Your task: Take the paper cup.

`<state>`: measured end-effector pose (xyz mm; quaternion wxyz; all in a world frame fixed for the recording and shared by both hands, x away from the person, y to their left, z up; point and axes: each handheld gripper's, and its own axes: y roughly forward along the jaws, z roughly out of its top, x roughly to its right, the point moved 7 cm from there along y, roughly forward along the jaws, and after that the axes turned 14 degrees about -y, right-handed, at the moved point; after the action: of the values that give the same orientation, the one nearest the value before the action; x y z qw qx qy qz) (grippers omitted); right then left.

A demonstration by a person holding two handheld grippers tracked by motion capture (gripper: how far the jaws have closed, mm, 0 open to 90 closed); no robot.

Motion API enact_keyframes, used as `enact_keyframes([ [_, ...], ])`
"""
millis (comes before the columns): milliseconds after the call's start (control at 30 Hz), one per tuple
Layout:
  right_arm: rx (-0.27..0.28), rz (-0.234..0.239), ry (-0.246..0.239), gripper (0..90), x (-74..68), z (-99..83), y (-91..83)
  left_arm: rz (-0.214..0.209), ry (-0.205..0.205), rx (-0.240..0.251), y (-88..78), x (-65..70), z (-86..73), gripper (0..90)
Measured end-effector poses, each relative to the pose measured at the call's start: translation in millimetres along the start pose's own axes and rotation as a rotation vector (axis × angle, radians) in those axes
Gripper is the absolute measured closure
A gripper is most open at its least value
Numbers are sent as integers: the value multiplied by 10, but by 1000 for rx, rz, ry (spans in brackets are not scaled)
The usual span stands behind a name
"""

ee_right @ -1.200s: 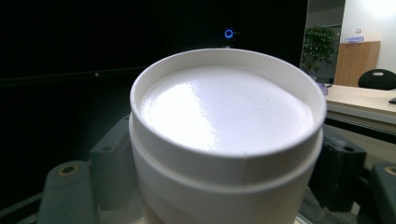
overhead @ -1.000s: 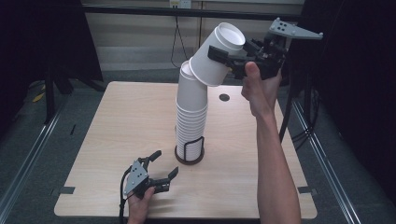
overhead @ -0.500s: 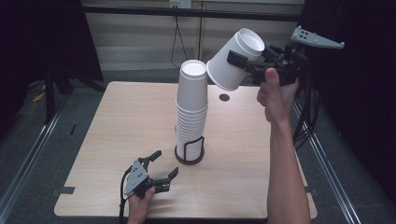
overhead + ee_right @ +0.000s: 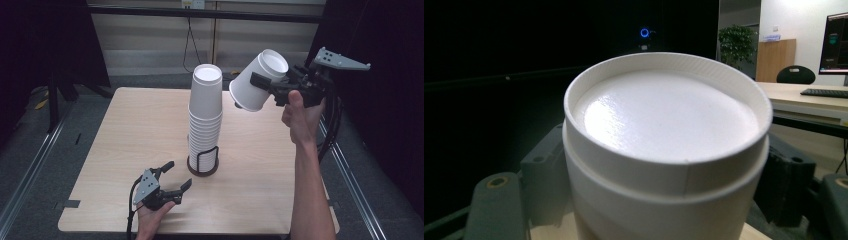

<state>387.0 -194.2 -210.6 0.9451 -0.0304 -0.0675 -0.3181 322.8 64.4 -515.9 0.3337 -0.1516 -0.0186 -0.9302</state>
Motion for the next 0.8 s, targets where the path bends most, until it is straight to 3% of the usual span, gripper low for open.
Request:
enact_keyframes([
  [67, -7, 4, 2, 228, -14, -57, -20, -11, -41, -10, 18, 40, -14, 160],
  [100, -12, 6, 4, 229, -25, -87, -23, -13, -12, -23, 20, 32, -13, 160],
  [133, -22, 9, 4, 229, -37, -120, -22, -14, -41, -21, 35, 50, -7, 160],
  [167, -38, 11, 3, 229, -56, -167, -12, -18, -18, -27, 37, 41, 6, 160],
  [233, -45, 5, -1, 229, -78, -229, -4, -31, -47, -23, 52, 87, 35, 160],
  [300, -53, 6, 7, 229, -99, -293, -8, -37, -17, -33, 54, 97, 71, 160],
  [400, -53, 4, 14, 230, -122, -369, -32, -47, -42, -32, 47, 132, 123, 160],
  [467, -53, 5, 20, 230, -134, -424, -46, -50, -15, -32, 39, 135, 172, 160],
  [500, -54, 8, 24, 230, -146, -454, -49, -58, -26, -28, 38, 154, 192, 160],
  [633, -87, 15, 18, 229, -226, -597, -42, -78, 8, -31, 30, 192, 267, 160],
  [800, -86, 24, 33, 230, -309, -725, -92, -117, 19, -40, 41, 276, 328, 160],
])
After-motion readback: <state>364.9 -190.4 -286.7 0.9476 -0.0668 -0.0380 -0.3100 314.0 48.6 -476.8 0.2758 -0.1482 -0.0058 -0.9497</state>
